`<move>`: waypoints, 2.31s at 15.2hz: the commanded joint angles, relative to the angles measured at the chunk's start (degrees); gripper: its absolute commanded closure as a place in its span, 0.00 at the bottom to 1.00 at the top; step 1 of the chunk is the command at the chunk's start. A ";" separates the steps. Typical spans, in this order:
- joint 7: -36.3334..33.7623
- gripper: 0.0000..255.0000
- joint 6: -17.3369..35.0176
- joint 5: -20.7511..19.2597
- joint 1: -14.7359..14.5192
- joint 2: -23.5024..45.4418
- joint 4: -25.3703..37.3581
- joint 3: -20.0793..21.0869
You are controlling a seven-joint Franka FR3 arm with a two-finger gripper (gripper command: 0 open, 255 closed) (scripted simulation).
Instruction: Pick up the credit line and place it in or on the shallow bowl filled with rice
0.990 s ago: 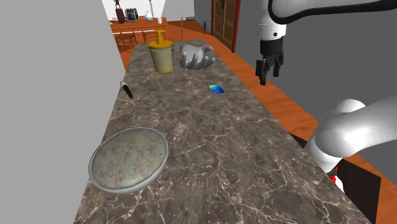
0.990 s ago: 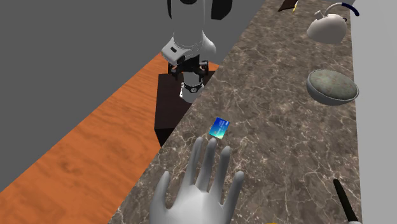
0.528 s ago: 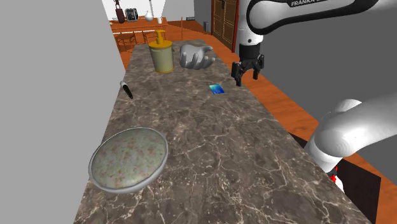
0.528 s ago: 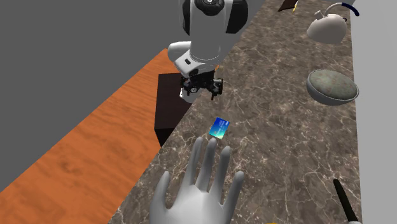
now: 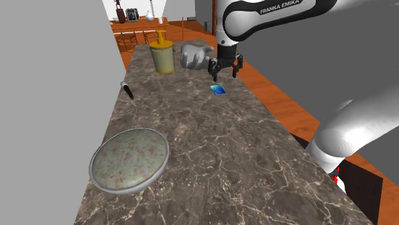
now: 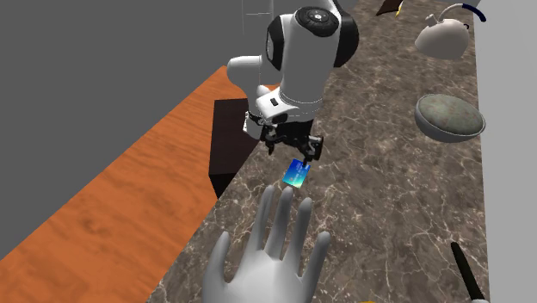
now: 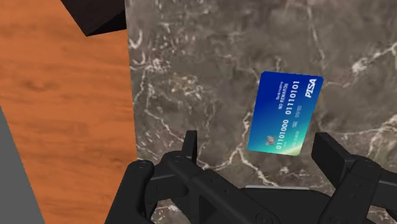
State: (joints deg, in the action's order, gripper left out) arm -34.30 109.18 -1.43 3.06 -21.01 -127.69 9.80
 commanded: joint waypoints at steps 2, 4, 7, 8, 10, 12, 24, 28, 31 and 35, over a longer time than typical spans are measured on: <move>-6.75 0.00 3.87 -1.97 1.03 5.10 3.86 2.06; -7.92 0.00 5.14 -2.49 1.20 6.17 4.07 2.34; -8.07 0.00 7.45 -2.71 1.28 6.83 2.40 2.31; -8.13 0.00 8.22 -2.80 1.32 7.08 1.87 2.30; -8.25 0.00 9.77 -2.98 1.39 7.61 0.84 2.29; -8.28 0.00 10.21 -3.03 1.42 7.76 0.55 2.29; -8.32 1.00 10.20 -3.06 1.42 7.89 0.69 2.31; -8.29 1.00 10.21 -3.03 1.42 7.77 0.56 2.29; -7.95 1.00 7.89 -2.82 1.41 7.22 2.36 2.21; -7.54 1.00 4.82 -2.61 1.40 6.68 4.92 2.10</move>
State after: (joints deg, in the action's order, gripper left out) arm -41.95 114.80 -4.05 4.43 -14.35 -123.57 11.94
